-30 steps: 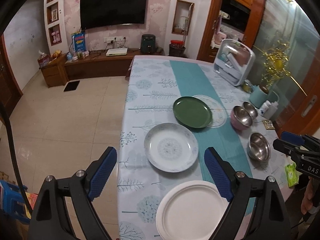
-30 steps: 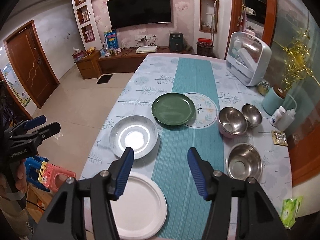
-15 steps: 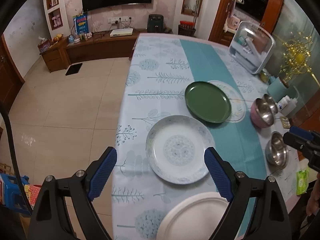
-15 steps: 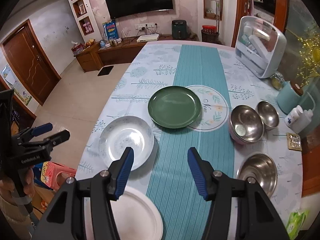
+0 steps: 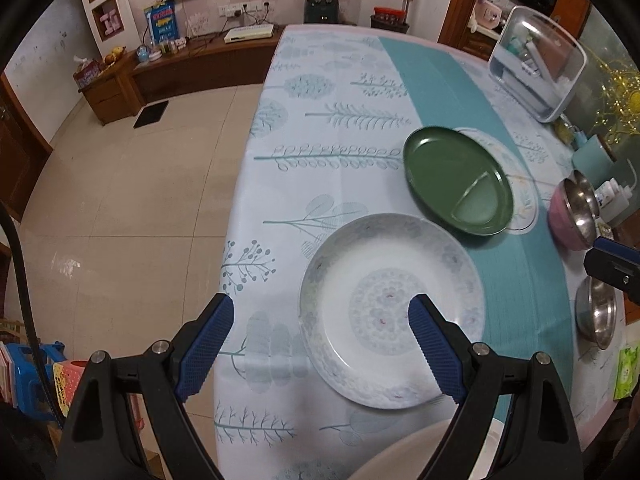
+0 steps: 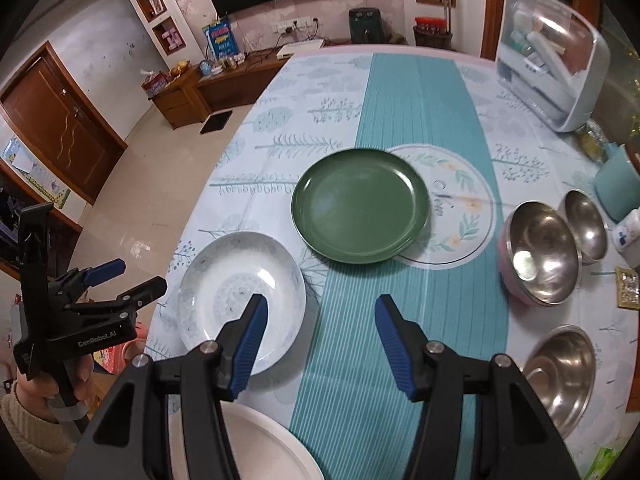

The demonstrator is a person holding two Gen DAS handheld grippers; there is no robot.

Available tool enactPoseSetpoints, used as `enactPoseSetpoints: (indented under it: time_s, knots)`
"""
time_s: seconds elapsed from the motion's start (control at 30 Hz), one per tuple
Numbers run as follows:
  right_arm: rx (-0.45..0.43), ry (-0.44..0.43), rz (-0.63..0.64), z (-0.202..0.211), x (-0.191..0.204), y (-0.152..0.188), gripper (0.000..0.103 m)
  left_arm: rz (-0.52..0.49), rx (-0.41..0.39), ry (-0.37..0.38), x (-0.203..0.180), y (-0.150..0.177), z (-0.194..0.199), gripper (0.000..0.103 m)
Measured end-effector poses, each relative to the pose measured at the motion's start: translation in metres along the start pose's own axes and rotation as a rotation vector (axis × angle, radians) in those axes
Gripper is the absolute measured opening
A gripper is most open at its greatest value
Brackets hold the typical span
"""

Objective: Organize plates and bowls

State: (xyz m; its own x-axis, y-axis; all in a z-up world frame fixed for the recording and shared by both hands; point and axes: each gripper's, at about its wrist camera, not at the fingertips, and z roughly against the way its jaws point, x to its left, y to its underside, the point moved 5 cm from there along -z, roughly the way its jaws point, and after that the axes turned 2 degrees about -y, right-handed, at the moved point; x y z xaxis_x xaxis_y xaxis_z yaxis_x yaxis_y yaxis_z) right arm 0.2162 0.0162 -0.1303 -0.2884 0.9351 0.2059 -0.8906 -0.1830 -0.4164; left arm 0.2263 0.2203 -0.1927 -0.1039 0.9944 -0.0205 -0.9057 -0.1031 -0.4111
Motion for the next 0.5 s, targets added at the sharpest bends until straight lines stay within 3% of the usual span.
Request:
enactPoseSetpoints:
  time_s: [0.33, 0.5]
  knots:
    - [0.111, -0.061, -0.040, -0.059, -0.003, 0.005, 0.056, -0.017, 0.081, 0.003, 0.002, 0.005, -0.041, 0.088]
    - [0.152, -0.075, -0.046, -0.081, -0.002, 0.007, 0.054, -0.015, 0.126, 0.008, 0.006, 0.009, -0.058, 0.080]
